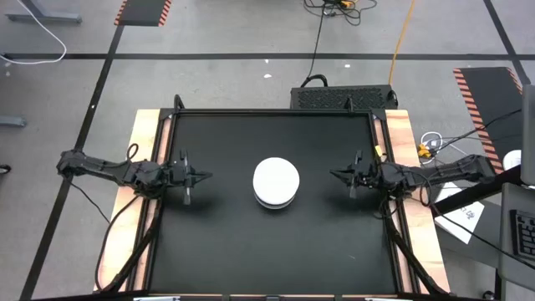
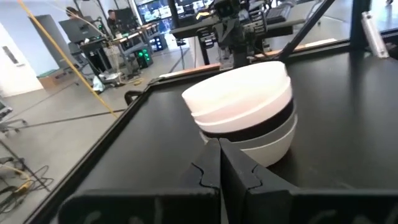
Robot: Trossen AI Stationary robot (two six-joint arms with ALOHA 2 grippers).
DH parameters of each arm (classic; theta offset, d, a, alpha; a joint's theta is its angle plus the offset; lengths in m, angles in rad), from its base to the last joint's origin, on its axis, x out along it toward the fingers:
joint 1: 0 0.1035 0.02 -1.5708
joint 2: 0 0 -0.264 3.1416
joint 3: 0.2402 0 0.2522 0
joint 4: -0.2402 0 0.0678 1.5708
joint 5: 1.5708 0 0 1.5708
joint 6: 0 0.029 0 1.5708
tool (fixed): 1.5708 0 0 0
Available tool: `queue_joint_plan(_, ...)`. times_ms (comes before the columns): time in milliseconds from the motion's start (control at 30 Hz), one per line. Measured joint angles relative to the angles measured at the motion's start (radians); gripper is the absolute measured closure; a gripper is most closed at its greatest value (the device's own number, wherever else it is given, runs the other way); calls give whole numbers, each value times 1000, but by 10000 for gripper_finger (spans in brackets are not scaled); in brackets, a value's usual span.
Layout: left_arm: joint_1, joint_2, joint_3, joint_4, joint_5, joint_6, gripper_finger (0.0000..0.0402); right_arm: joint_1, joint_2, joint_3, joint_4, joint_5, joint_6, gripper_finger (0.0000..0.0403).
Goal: Nest bowls inside each other
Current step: Return to Home Position
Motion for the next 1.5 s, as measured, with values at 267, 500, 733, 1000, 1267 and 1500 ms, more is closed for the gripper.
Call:
queue_joint_plan(267,115,0,-33,9,108,-26,401,-167,-46,-1,13,-244,4,403)
queue_joint_plan(500,197,0,-65,19,164,-61,401,-238,-57,-1,-1,-317,14,403)
queue_joint_plan(733,239,0,-115,97,200,-57,401,-238,-57,-2,-22,-335,33,403)
queue_joint_plan(1000,292,0,-115,116,284,-64,401,-238,-57,-2,-45,-343,37,403)
queue_joint_plan(1267,297,0,-114,172,387,-53,401,-238,-56,-2,-46,-343,34,403)
queue_joint_plan(1500,297,0,-114,250,507,-32,401,-237,-57,-2,-25,-404,60,403)
